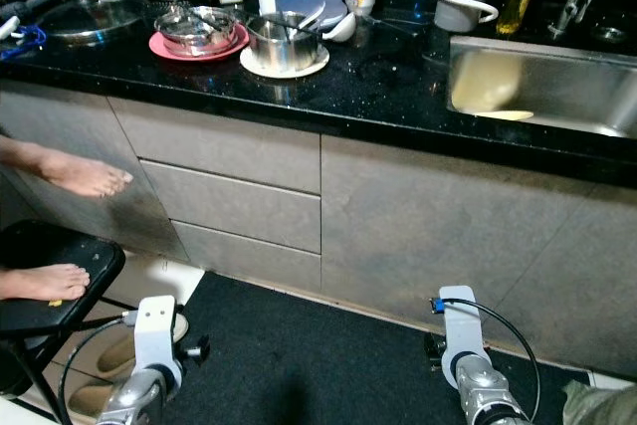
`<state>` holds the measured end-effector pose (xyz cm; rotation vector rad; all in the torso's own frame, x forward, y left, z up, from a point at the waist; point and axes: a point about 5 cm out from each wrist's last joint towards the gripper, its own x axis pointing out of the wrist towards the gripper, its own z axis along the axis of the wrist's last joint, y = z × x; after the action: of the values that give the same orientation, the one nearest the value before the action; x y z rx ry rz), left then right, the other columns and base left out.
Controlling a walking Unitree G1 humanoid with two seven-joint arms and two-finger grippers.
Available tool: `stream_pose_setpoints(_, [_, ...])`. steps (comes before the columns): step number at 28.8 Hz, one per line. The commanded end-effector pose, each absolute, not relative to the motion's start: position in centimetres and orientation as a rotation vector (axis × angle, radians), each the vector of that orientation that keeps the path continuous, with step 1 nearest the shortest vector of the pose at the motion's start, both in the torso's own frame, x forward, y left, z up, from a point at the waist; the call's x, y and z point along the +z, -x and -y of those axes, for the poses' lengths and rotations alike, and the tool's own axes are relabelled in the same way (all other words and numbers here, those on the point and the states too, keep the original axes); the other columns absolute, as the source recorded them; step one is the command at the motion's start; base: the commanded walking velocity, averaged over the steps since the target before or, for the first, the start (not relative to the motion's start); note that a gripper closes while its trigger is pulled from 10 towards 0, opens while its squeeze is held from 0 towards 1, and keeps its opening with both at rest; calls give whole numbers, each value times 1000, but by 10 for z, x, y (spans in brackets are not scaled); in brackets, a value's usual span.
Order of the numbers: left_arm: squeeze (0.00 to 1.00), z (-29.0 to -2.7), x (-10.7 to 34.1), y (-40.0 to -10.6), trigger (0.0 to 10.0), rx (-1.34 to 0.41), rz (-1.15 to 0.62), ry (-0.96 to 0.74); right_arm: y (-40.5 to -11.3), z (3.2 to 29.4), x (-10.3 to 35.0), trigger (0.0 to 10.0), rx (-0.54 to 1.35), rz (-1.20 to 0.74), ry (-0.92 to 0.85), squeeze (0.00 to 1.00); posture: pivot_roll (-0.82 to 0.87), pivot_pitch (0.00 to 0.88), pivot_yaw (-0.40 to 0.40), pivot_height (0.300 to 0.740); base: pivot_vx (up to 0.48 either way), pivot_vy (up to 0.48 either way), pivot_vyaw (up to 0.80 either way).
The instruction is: Kitchen organization
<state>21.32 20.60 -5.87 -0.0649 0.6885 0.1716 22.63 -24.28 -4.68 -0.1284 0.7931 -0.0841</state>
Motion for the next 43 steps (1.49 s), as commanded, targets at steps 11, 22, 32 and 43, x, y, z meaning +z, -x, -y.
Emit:
stream_pose_setpoints(11, [0,-203,-56,-217,10000,158,-673,62,-227,243,-46,10000,-100,-791,124,0,12,28,-13,740,0,0,0])
stream_pose_setpoints(22, [0,-201,-55,-219,10000,150,-669,63,-229,245,-45,10000,-111,-788,123,0,6,42,-19,740,0,0,0])
stream_pose_setpoints(32, [0,-202,-54,-220,10000,159,-661,66,-228,244,-45,10000,-98,-793,129,0,9,55,-22,740,0,0,0])
stream_pose_setpoints(43, [0,-202,-55,-218,10000,149,-666,62,-229,243,-45,10000,-94,-784,129,0,3,62,-20,740,0,0,0])
